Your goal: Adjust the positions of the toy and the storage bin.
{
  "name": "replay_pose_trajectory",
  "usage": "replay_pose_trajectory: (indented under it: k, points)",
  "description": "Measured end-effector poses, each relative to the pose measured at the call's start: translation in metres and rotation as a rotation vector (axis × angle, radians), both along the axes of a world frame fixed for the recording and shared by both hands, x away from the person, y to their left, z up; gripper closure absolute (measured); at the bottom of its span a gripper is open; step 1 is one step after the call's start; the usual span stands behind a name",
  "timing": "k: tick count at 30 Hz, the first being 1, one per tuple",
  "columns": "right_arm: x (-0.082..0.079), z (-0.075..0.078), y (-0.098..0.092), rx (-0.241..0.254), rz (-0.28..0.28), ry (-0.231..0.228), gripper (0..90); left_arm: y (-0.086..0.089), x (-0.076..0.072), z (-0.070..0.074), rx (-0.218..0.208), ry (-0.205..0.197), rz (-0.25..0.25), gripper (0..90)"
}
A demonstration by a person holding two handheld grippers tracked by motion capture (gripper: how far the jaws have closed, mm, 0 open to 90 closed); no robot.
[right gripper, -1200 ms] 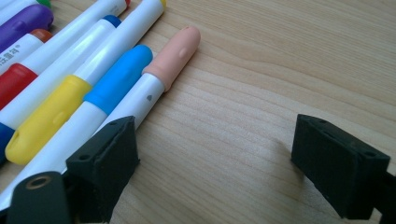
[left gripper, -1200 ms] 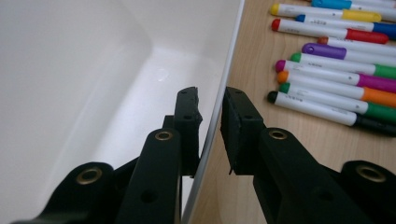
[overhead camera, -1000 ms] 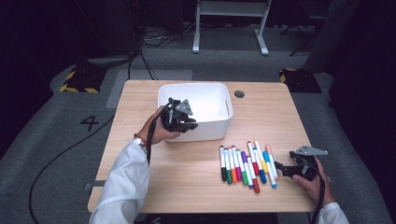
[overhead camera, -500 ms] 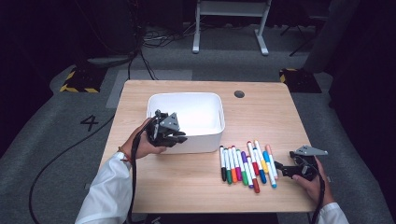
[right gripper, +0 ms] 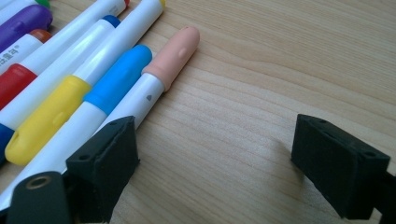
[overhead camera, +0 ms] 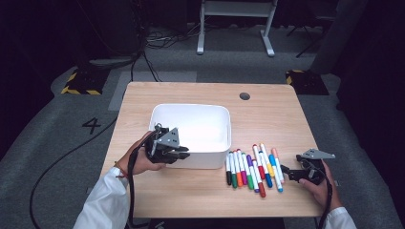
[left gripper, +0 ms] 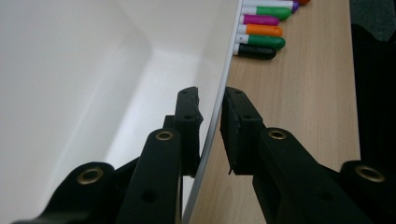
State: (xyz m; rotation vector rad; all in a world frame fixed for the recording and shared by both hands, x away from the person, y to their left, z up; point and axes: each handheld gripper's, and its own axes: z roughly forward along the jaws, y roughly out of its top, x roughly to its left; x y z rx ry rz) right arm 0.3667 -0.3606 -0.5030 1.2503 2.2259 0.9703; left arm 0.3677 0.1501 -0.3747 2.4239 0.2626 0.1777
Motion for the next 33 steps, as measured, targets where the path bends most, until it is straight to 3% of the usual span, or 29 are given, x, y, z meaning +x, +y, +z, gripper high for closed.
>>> replay_pose_trajectory:
  k: [4, 10, 22, 33]
  points:
    - [0.000, 0.000, 0.000, 0.000, -0.002, 0.000, 14.5, -0.001, -0.009, -0.001, -0.012, -0.026, -0.024, 76.9]
    - [0.000, 0.000, -0.001, -0.003, -0.014, 0.001, 14.5, -0.006, -0.015, -0.003, -0.035, -0.021, -0.042, 77.0]
    - [0.000, 0.001, -0.010, 0.002, -0.077, 0.001, 15.2, -0.019, -0.016, -0.003, -0.041, -0.040, -0.065, 76.9]
    - [0.004, 0.001, -0.031, -0.005, -0.130, 0.010, 15.2, -0.049, -0.005, -0.005, -0.055, -0.042, -0.082, 75.8]
